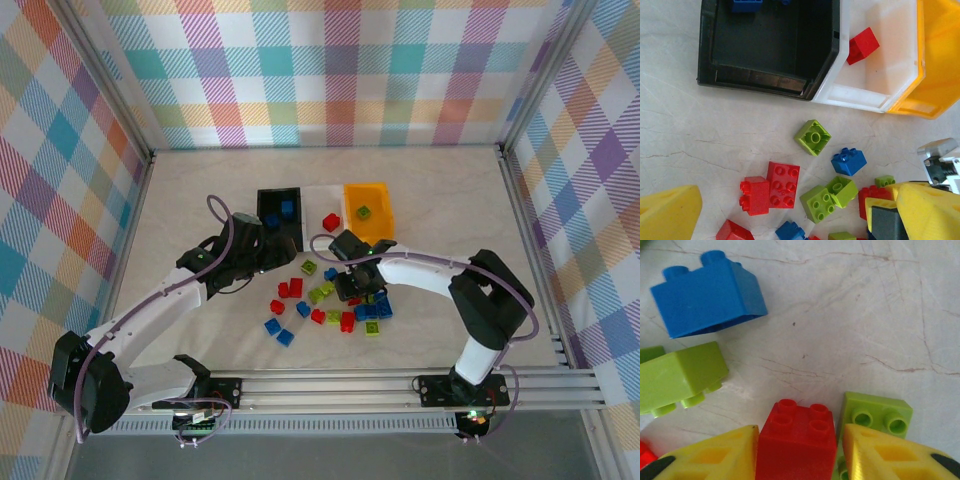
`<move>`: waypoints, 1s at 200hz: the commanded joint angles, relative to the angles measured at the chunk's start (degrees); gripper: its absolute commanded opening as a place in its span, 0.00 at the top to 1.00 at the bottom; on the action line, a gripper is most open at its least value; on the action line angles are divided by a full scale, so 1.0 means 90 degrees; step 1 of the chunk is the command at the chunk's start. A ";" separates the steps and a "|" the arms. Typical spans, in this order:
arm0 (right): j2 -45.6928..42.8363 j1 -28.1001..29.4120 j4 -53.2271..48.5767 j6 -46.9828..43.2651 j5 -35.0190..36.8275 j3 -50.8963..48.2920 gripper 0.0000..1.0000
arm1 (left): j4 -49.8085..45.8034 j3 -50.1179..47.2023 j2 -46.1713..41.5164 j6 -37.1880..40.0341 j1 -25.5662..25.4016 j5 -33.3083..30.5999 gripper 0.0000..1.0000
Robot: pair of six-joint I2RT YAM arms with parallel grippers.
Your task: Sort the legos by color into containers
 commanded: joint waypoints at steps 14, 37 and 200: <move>0.0112 0.0036 -0.0088 -0.0124 0.0107 0.0043 0.62 | -0.0084 -0.0025 -0.0067 -0.0003 0.0083 0.0049 0.00; -0.0058 0.0036 -0.0045 -0.0126 0.0181 0.0074 0.68 | -0.0112 -0.0013 -0.0091 0.0006 0.0098 0.0034 0.00; 0.2842 -0.1283 -0.0350 -0.0469 -0.0102 0.5202 0.66 | -0.0025 -0.0789 -0.0042 0.0307 0.0461 0.0733 0.05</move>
